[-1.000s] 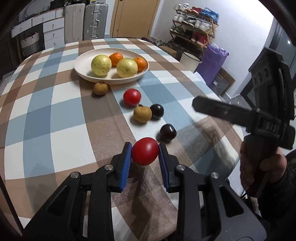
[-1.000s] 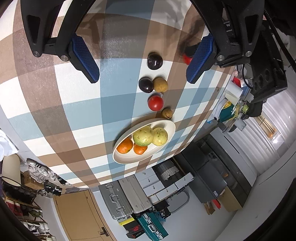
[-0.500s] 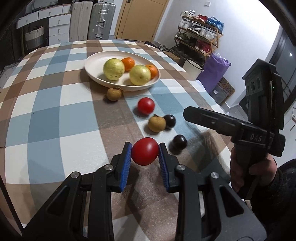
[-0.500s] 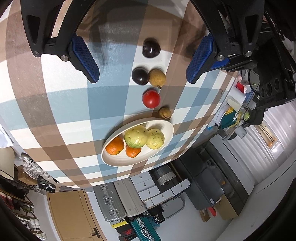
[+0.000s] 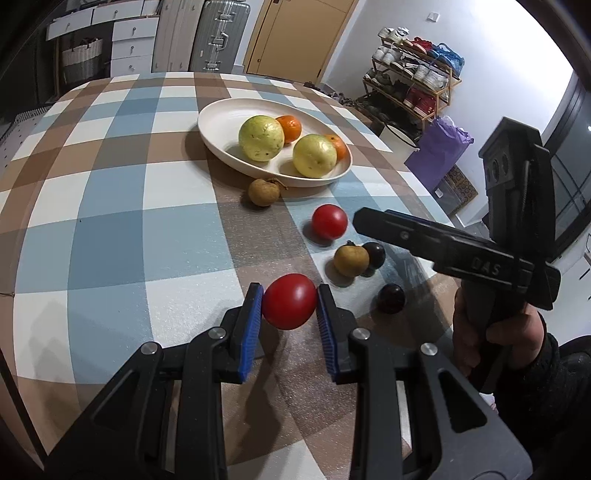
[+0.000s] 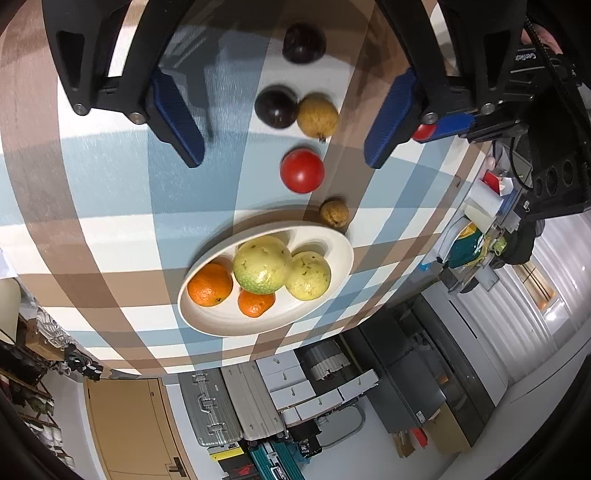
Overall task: Organize fruits
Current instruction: 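Grasp another red tomato with the right tool while the left tool holds its tomato, then lift both held tomatoes and carry them over the cream plate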
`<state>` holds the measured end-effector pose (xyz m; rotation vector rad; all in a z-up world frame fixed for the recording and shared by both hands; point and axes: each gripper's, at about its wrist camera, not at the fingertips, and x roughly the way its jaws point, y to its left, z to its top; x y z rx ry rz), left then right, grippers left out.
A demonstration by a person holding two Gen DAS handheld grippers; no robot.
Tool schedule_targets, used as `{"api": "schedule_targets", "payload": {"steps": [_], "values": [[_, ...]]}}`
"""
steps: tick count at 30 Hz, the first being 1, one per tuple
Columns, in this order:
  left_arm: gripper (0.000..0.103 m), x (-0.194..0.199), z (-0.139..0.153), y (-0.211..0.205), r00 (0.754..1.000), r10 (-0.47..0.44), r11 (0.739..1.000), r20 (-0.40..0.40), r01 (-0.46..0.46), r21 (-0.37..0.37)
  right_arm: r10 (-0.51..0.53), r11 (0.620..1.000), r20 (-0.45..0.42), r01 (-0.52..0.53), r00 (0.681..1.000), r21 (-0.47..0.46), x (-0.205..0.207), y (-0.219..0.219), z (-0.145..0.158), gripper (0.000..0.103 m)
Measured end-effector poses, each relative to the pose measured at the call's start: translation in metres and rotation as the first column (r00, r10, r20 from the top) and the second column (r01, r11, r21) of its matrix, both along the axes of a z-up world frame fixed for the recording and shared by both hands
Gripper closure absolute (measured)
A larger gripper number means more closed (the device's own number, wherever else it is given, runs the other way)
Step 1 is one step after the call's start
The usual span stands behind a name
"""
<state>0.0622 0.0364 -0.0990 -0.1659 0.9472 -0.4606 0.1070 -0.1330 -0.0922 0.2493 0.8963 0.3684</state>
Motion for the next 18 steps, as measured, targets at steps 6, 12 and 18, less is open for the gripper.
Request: {"api": "schedule_targets", "payload": {"steps": [6, 12, 18], "values": [[0.077, 0.006, -0.002, 0.004, 1.0, 0.008, 1.0, -0.008, -0.008, -0.01, 0.035, 0.999, -0.014, -0.035, 0.999, -0.031, 0.012, 0.013, -0.005, 0.022], [0.077, 0.013, -0.004, 0.006, 1.0, 0.013, 1.0, -0.017, -0.014, -0.016, 0.083, 0.993, -0.023, -0.084, 0.996, -0.079, 0.018, 0.027, -0.008, 0.046], [0.077, 0.019, -0.004, 0.008, 1.0, 0.016, 1.0, -0.019, -0.017, -0.018, 0.105, 0.984, -0.023, -0.107, 0.994, -0.14, 0.022, 0.035, -0.015, 0.072]]}}
